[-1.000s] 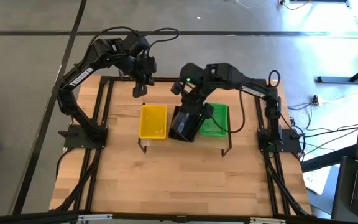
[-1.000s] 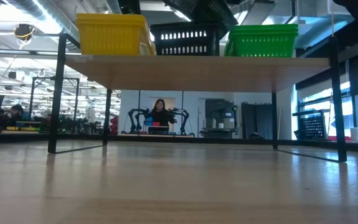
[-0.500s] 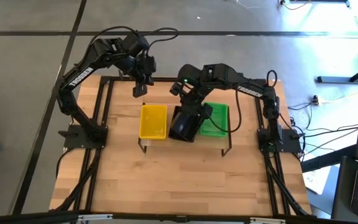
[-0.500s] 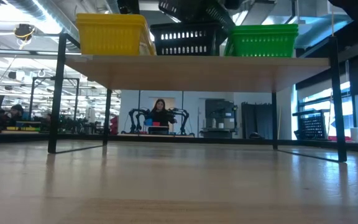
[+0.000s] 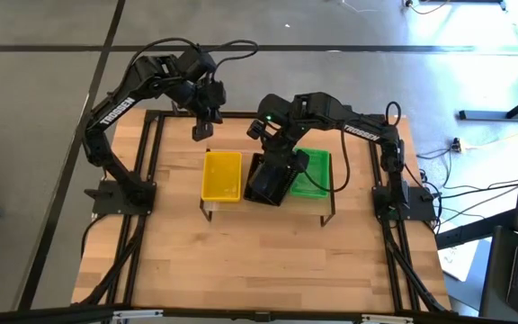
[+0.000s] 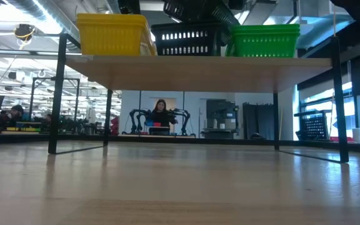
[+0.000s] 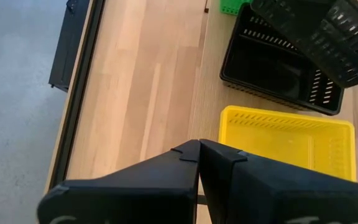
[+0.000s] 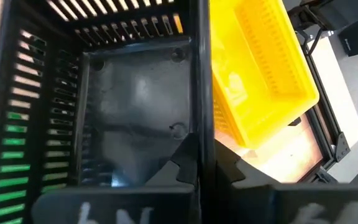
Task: Stack baskets on shelf by color
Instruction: Stack the black bin on the stacked black bins on the shelf, then return to Home Position
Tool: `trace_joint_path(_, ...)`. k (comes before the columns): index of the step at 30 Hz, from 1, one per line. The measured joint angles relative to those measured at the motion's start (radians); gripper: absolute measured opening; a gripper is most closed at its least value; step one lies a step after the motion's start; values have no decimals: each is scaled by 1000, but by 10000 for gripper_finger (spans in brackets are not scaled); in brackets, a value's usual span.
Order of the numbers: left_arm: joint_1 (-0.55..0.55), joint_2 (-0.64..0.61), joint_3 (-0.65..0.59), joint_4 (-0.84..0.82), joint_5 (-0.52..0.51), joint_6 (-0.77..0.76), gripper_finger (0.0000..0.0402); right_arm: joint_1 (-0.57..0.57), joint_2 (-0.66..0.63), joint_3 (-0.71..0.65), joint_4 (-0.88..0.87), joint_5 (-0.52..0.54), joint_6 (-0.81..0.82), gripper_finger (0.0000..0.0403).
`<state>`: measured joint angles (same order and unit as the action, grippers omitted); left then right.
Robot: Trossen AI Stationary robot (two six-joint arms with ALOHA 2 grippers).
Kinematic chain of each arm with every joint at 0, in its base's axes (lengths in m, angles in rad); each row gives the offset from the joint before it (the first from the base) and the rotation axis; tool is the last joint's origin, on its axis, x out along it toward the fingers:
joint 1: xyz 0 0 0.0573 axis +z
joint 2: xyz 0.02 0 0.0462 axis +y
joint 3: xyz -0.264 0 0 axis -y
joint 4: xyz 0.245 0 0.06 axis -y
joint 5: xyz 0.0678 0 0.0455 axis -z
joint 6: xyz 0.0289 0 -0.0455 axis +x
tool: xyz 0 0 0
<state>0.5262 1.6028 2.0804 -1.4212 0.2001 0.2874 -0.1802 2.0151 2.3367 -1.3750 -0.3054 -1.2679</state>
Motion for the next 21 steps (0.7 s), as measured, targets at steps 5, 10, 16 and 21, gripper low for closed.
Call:
trace_joint_path(5,0,0,0,0,0,-23,0,-1,0,0,1,-10,6,47)
trace_joint_path(10,0,0,0,-7,-1,-24,0,-5,0,0,3,-12,1,88)
trace_joint_path(16,0,0,0,-8,-1,-24,0,-6,-5,17,3,22,-20,99)
trace_joint_path(21,0,0,0,-9,-8,-24,0,-6,-28,19,20,23,-18,92)
